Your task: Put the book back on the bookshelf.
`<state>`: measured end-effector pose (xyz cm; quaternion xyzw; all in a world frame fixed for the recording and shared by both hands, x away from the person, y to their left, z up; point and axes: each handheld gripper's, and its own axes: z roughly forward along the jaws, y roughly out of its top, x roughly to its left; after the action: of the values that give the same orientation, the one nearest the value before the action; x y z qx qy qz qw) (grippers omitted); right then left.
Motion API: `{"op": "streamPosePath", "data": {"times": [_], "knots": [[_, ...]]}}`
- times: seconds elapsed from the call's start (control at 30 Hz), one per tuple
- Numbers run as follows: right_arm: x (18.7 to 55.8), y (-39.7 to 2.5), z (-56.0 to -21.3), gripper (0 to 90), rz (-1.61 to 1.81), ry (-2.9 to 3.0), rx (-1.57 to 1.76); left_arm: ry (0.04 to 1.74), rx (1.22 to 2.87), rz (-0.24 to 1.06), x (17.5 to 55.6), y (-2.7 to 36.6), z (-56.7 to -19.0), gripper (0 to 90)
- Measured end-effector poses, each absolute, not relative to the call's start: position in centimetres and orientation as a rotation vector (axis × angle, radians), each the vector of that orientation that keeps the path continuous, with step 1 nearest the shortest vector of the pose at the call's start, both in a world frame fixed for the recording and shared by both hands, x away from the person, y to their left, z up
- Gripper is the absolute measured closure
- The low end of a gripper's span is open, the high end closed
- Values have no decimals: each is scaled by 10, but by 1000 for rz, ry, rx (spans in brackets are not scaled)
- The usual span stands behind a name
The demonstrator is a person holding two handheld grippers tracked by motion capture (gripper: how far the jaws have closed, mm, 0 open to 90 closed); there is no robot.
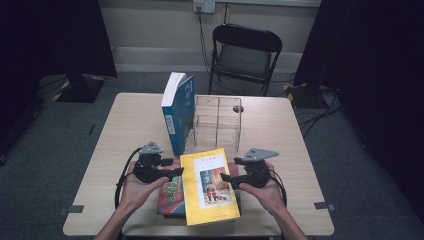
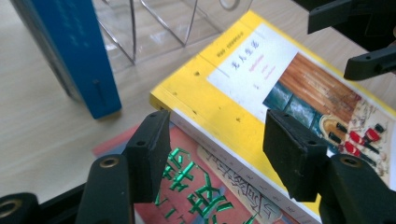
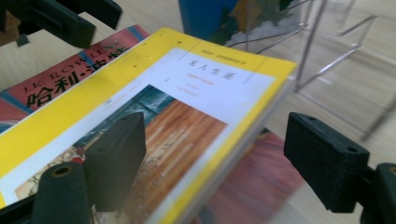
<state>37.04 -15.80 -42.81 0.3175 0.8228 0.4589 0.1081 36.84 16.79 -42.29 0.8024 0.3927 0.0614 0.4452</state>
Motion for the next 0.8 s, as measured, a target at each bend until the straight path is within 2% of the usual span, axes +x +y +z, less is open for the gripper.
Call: {"op": "streamPosePath", "data": {"times": [0.1,0.17,0.27,0.8], "knots": [[369,-151,-437,216,1332,2444,936,983,1983,98,370,164,-434,414],[368,-149,-440,230,1331,2442,948,988,2011,131,368,160,-438,427],[365,-147,-446,227,1334,2453,948,974,2007,113,367,157,-438,467],[371,-146,-450,236,1371,2454,1048,955,1952,98,361,157,-447,437]]}}
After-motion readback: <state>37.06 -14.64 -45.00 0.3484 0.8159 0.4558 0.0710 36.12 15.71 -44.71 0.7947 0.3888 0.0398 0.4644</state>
